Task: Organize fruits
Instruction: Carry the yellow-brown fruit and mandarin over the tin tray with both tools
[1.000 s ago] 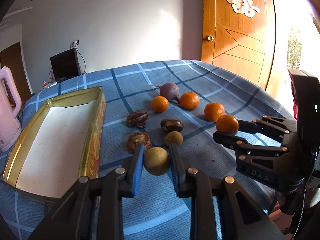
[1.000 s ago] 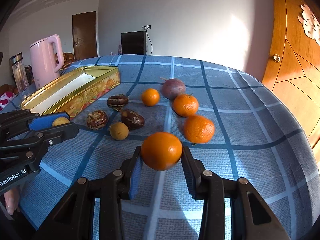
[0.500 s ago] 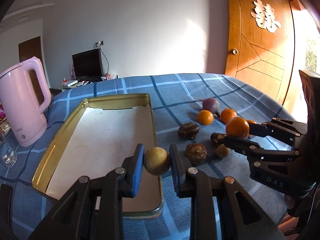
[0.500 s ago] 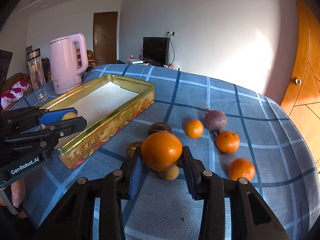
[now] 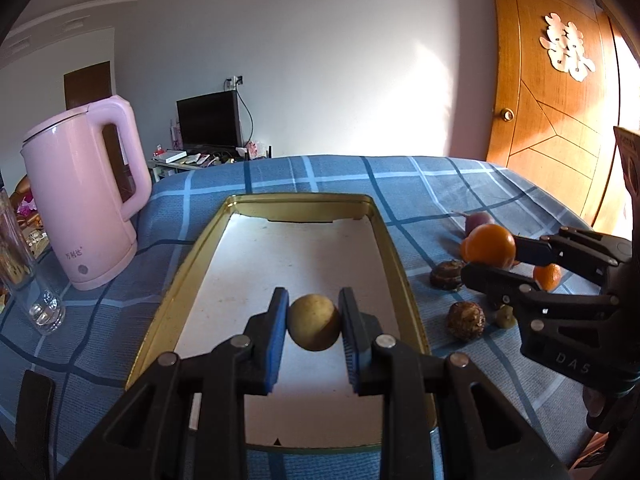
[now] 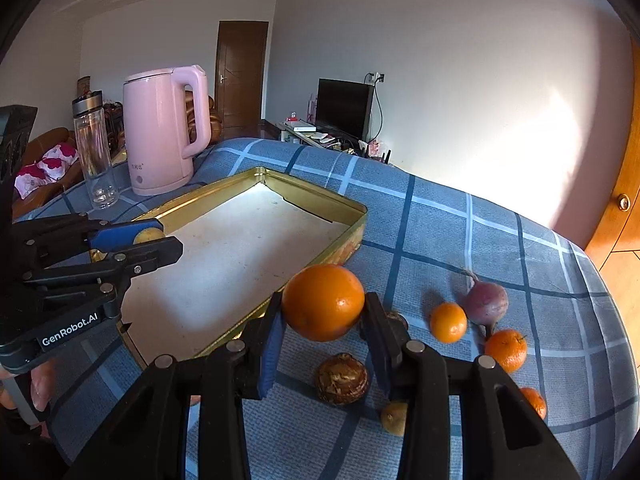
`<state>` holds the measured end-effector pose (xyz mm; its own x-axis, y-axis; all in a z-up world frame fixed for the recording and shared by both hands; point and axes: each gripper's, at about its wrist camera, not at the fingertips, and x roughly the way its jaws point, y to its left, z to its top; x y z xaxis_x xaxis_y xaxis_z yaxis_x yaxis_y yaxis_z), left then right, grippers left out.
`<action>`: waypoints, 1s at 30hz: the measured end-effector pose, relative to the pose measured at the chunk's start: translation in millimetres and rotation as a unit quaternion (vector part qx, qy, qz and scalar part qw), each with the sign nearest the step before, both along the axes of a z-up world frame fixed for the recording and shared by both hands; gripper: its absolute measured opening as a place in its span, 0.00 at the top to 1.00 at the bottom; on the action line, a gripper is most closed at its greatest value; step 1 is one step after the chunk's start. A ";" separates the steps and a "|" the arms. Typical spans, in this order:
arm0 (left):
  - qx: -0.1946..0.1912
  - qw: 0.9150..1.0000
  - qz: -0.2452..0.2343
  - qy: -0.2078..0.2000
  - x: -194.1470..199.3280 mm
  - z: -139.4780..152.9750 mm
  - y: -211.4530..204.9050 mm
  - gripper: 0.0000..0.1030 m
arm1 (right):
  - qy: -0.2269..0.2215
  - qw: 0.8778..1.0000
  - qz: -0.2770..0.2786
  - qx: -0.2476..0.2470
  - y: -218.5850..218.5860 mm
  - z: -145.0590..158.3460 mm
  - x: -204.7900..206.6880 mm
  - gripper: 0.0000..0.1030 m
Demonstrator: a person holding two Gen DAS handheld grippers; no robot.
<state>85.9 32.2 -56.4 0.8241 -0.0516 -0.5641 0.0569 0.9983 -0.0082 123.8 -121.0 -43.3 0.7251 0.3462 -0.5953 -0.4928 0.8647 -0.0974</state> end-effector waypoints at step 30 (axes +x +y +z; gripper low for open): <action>0.010 0.997 0.051 0.056 45.4 -12.1 58.9 0.74 | 0.053 0.998 0.027 -0.001 75.2 -24.5 48.1 0.61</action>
